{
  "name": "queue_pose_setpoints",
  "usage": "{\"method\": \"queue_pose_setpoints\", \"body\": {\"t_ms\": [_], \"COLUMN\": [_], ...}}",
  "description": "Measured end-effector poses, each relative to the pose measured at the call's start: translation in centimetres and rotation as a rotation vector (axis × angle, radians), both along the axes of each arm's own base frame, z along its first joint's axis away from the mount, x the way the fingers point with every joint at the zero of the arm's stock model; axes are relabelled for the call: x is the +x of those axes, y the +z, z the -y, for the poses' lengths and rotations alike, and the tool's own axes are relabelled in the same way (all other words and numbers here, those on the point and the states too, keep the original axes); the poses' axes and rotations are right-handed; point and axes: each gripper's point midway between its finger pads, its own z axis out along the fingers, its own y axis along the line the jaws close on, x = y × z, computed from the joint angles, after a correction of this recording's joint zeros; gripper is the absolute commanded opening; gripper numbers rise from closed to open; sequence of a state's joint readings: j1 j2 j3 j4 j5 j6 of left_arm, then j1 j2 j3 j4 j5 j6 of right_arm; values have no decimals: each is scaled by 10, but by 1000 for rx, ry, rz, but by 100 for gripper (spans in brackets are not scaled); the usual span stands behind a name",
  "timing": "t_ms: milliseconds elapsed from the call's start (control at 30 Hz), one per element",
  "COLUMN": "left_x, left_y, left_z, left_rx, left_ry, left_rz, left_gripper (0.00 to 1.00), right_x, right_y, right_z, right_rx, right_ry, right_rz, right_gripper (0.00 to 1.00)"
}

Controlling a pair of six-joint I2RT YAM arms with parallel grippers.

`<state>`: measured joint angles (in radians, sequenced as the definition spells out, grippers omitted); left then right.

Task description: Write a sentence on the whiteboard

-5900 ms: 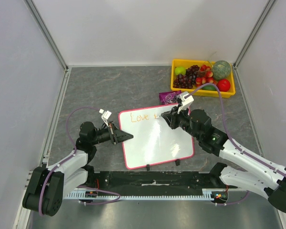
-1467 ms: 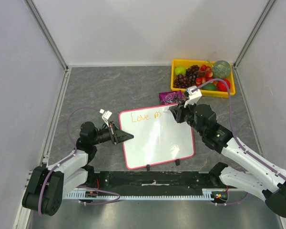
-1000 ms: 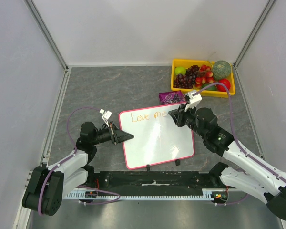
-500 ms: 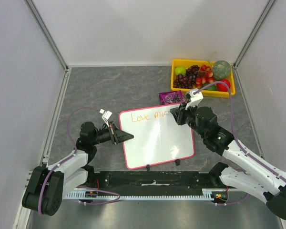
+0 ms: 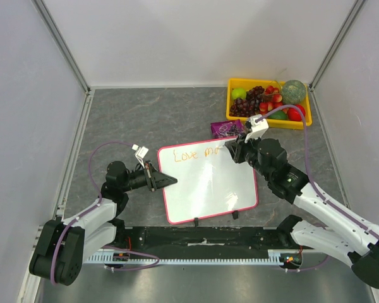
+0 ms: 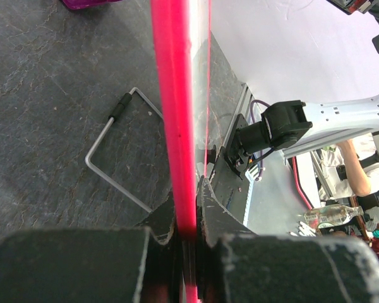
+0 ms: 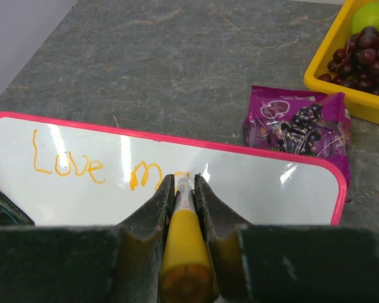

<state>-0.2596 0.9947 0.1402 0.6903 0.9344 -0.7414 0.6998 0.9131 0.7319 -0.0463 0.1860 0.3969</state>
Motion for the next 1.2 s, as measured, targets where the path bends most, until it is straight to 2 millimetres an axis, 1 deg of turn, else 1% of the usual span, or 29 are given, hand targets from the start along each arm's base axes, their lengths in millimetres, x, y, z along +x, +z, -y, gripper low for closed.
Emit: {"method": "queue_pose_setpoints", "body": {"t_ms": [467, 833, 1033, 1133, 1200], "left_x": [0, 0, -1, -1, -1], "left_y": [-1, 0, 1, 2, 2], "left_z": [0, 0, 1, 1, 1], "left_rx": [1, 1, -1, -3, -3], "left_ry": [2, 1, -4, -6, -6], "left_rz": [-5, -4, 7, 12, 13], "left_gripper": [2, 2, 2, 2, 2], "right_x": [-9, -13, -12, -10, -8], "right_y": [-11, -12, -4, 5, 15], "right_z": [4, 7, 8, 9, 10], "right_rx": [3, 0, -11, -5, 0], "right_ry": [15, 17, 16, 6, -5], "right_rz": [-8, -8, -9, 4, 20], "right_gripper": [0, 0, 0, 0, 0]}}
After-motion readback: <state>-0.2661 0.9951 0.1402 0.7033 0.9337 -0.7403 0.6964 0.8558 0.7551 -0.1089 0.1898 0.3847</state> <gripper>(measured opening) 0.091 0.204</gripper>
